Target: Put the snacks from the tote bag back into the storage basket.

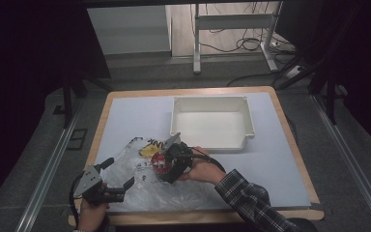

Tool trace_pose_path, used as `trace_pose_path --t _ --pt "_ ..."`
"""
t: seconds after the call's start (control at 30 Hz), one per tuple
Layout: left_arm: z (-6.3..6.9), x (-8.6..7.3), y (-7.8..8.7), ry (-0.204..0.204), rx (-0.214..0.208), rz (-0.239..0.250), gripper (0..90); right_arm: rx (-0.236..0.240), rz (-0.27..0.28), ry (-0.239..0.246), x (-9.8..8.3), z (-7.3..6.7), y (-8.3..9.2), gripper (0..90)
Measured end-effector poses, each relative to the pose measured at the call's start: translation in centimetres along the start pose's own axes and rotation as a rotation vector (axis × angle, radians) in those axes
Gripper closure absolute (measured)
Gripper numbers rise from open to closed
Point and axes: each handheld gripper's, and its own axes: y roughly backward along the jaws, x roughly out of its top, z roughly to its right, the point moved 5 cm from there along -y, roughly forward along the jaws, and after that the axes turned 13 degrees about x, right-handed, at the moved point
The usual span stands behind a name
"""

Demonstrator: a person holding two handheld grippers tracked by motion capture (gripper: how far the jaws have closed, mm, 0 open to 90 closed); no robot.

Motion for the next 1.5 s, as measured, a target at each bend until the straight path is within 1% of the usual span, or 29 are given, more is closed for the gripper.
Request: trace_pose_path --t 0.17,0.23,0.4,0.5,0.73,0.8,0.87,1.0,1.1,1.23,1.27,1.33,1.47,1.5 --pt "0.0 0.0 0.0 0.001 -0.001 0.000 0.0 -0.014 -0.042 0.001 0.6 0.3 -0.6 5.7" --pt "0.0 0.0 0.0 0.001 -0.001 0.000 0.0 -0.016 -0.058 0.013 0.9 0.4 -0.8 7.0" --pt "0.0 0.0 0.0 0.002 -0.003 0.000 0.0 -0.009 -0.104 0.016 1.4 0.4 -1.5 10.4" --pt "0.0 0.0 0.0 0.003 -0.005 0.000 0.0 -0.012 -0.115 0.013 1.7 0.4 -1.8 12.2" --pt "0.0 0.0 0.0 0.004 -0.008 -0.001 0.0 -0.011 -0.126 -0.003 2.0 0.4 -2.2 19.8" --pt "0.0 0.0 0.0 0.004 -0.009 -0.001 0.0 -0.018 -0.127 -0.006 2.0 0.5 -2.2 23.8" --pt "0.0 0.0 0.0 0.004 -0.010 -0.002 0.0 -0.016 -0.119 -0.005 2.0 0.5 -2.1 24.5" --pt "0.0 0.0 0.0 0.005 -0.012 -0.004 0.0 -0.031 -0.119 0.005 2.1 0.4 -2.0 25.6" --pt "0.1 0.0 0.0 0.005 -0.014 -0.005 0.0 -0.038 -0.112 -0.002 2.0 0.4 -2.0 25.8" --pt "0.0 0.0 0.0 0.006 -0.014 -0.005 0.0 -0.051 -0.106 0.003 2.0 0.4 -1.9 26.0" --pt "0.0 0.0 0.0 0.006 -0.014 -0.005 0.0 -0.051 -0.105 0.008 2.0 0.4 -1.9 26.0" --pt "0.1 0.0 0.0 0.007 -0.014 -0.005 0.0 -0.044 -0.100 0.002 2.1 0.3 -1.7 26.0" --pt "0.1 0.0 0.0 0.006 -0.015 -0.005 0.0 -0.048 -0.108 0.029 2.2 0.2 -1.2 26.0" --pt "0.1 0.0 0.0 0.007 -0.015 -0.005 0.0 -0.048 -0.109 0.029 2.2 0.1 -1.2 26.0"
